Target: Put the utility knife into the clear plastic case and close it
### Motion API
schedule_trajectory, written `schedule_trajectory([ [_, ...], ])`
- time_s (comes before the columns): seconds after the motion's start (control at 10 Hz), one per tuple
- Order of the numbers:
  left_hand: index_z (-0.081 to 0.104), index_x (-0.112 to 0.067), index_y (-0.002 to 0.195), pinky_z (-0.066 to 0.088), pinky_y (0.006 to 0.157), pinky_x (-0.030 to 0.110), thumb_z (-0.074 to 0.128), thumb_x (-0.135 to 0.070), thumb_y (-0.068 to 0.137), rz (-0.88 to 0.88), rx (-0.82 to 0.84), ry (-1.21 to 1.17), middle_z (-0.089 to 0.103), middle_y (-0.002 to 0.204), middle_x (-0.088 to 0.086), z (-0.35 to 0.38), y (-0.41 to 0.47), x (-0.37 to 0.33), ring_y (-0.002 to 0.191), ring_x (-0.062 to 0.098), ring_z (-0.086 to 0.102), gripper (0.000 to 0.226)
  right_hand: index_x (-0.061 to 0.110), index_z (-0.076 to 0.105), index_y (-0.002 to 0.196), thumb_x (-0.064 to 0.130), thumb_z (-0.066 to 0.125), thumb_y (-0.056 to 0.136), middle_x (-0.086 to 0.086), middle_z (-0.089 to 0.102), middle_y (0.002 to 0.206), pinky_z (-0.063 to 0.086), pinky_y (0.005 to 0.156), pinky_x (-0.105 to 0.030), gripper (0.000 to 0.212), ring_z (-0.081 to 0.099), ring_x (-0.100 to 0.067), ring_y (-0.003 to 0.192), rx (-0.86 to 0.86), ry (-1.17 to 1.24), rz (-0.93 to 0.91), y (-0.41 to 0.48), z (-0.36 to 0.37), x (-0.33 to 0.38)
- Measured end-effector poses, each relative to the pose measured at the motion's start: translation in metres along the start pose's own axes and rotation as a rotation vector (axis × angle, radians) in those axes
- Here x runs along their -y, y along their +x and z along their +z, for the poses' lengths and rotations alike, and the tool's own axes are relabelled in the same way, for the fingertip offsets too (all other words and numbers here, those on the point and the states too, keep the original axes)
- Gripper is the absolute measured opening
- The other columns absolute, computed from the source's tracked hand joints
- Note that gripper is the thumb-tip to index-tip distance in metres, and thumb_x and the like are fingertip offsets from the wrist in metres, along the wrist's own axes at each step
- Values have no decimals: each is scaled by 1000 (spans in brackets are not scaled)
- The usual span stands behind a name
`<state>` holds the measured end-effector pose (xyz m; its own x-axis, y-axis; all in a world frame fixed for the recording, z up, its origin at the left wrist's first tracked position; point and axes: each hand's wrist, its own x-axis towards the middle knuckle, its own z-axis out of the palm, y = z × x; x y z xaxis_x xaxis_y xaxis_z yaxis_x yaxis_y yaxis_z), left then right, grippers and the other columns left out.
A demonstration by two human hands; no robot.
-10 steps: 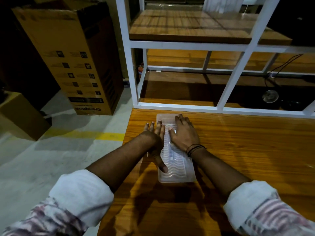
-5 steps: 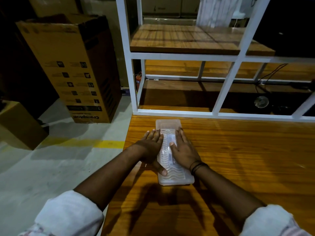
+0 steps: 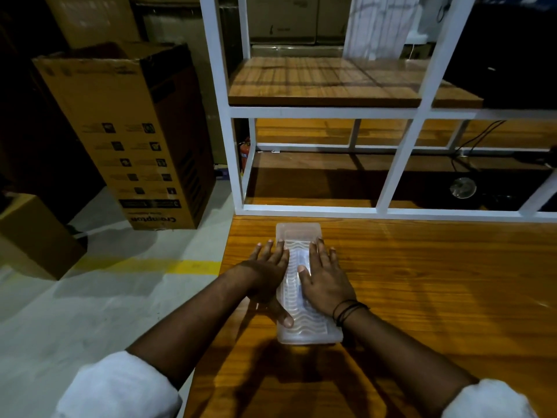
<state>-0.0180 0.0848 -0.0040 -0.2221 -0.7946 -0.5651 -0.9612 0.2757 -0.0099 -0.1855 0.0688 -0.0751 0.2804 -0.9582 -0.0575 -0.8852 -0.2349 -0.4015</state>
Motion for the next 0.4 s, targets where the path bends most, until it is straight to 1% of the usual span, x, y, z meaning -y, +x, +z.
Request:
schedule_trajectory([
  [0.1, -27, -11, 158, -18, 124, 53, 78, -76, 66, 0, -19, -9, -37, 164, 13, 0, -2, 1, 151, 37, -34, 153, 19, 1, 164, 52, 29, 105, -2, -7, 173, 10, 126, -45, 73, -6, -32, 158, -20, -32, -5, 0, -1, 0],
  [0.2, -25, -15, 159, -18, 125, 54, 78, -75, 67, 1, -30, -34, -36, 165, 9, 3, -4, 4, 151, 36, -34, 151, 21, 8, 164, 55, 30, 103, -1, -1, 173, 4, 126, -47, 73, -6, -32, 158, -47, -89, -1, 0, -5, 3],
  [0.3, -20, -20, 161, -16, 125, 57, 74, -80, 67, -5, -48, -84, -30, 168, 6, 0, -5, 7, 153, 36, -31, 146, 21, 15, 163, 56, 30, 101, -3, 7, 173, 0, 126, -48, 73, -6, -32, 158, -76, -159, -14, -2, -10, 4],
  [0.4, -1, -28, 164, -10, 126, 60, 64, -80, 77, -8, -232, -124, -11, 174, 3, -15, 1, 18, 158, 35, -19, 120, 22, 27, 159, 54, 33, 102, -4, 17, 171, -2, 126, -48, 66, -4, -31, 159, -109, -146, -53, 6, -26, 8],
])
